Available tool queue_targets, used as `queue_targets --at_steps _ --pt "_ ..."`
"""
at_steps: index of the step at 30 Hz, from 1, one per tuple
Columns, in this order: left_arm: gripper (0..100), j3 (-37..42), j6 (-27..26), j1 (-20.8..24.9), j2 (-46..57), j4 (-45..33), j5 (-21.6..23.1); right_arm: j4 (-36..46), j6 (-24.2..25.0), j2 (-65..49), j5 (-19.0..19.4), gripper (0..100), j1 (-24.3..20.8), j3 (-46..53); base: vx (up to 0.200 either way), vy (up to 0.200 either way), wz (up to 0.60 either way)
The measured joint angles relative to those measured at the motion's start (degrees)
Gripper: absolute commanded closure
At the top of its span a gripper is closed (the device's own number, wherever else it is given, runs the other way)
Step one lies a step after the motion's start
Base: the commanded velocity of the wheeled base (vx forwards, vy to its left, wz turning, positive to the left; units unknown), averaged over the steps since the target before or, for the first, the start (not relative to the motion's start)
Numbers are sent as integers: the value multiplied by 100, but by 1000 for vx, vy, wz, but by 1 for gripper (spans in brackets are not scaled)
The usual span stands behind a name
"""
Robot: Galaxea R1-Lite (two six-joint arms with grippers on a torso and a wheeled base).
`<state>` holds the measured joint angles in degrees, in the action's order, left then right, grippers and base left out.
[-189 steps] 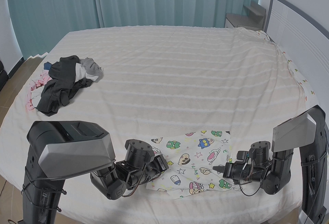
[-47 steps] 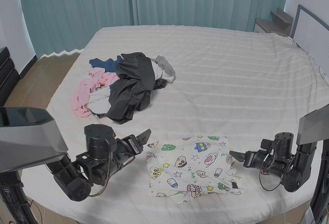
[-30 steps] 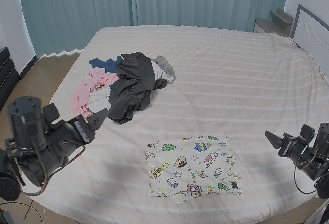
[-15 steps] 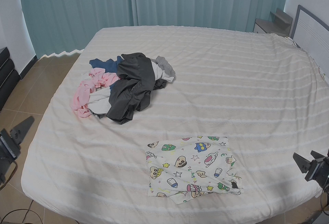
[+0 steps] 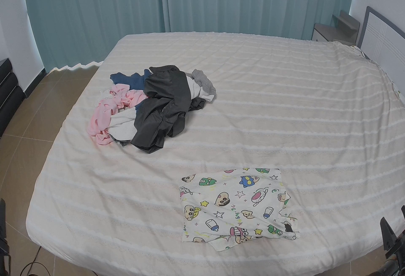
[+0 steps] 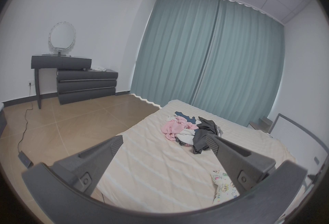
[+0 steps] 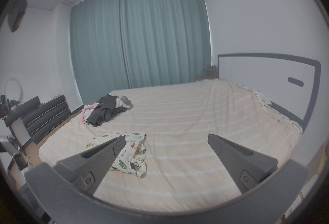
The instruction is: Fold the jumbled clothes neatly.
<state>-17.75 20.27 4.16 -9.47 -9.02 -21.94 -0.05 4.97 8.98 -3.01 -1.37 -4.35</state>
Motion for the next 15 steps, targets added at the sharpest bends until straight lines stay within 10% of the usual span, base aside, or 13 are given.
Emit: queue_targets --at_steps 10,15 --pt "0 1566 -1357 -345 780 889 912 -61 -814 -723 1108 0 129 310 0 0 0" --pt "0 1659 -1180 -416 859 978 974 -22 -911 -800 1130 0 155 330 0 0 0"
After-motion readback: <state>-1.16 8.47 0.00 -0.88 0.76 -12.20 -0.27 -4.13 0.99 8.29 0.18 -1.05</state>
